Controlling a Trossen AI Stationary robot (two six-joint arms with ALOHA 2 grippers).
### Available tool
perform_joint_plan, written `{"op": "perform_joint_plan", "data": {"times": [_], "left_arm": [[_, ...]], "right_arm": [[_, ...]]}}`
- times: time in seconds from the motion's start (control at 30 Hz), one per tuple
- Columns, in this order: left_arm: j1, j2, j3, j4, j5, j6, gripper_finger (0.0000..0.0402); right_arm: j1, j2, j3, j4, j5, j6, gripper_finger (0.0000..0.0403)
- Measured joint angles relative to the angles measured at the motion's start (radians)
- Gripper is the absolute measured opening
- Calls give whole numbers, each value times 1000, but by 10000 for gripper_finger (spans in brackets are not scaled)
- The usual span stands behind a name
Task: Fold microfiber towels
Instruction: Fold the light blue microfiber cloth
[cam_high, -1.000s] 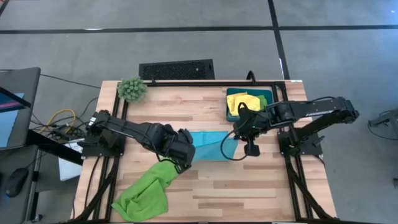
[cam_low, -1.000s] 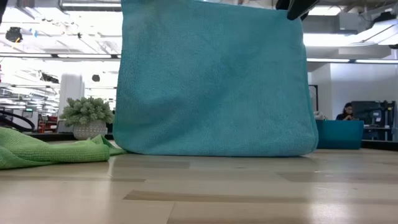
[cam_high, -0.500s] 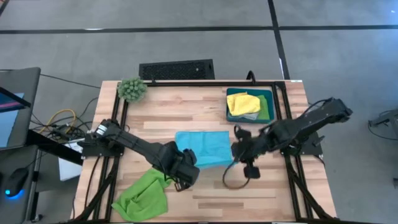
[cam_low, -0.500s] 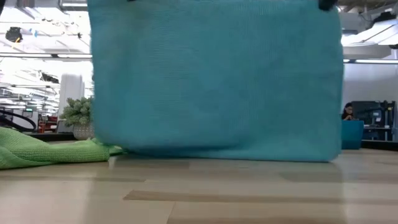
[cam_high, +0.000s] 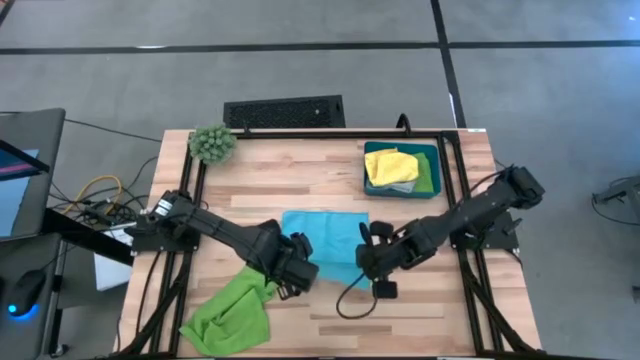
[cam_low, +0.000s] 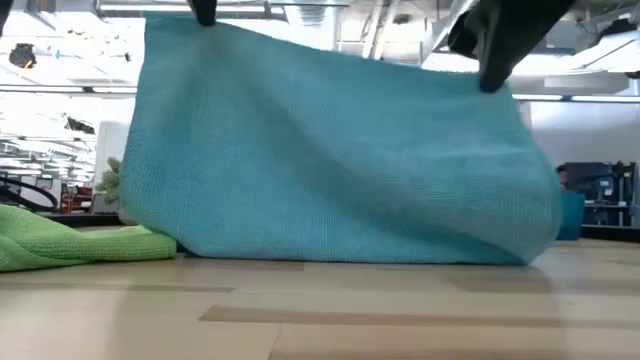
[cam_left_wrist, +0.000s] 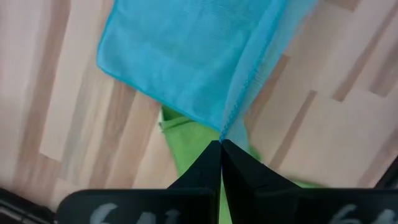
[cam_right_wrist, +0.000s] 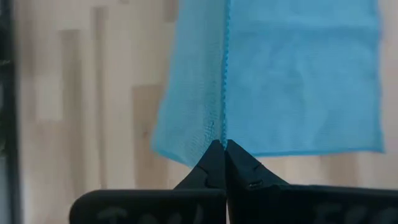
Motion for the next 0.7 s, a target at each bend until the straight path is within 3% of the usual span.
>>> {"op": "perform_joint_plan", "data": {"times": [0.27, 0.6, 0.7], "left_arm": [[70, 0, 0, 1, -28, 113, 0], [181, 0, 0, 2, -54, 195, 0], [204, -3, -54, 3, -58, 208, 0]], "right_arm": [[-79, -13, -1, -87, 96, 28, 6], [-234, -13, 0, -125, 113, -111, 6], [-273, 5, 0, -116, 111, -161, 6]]}}
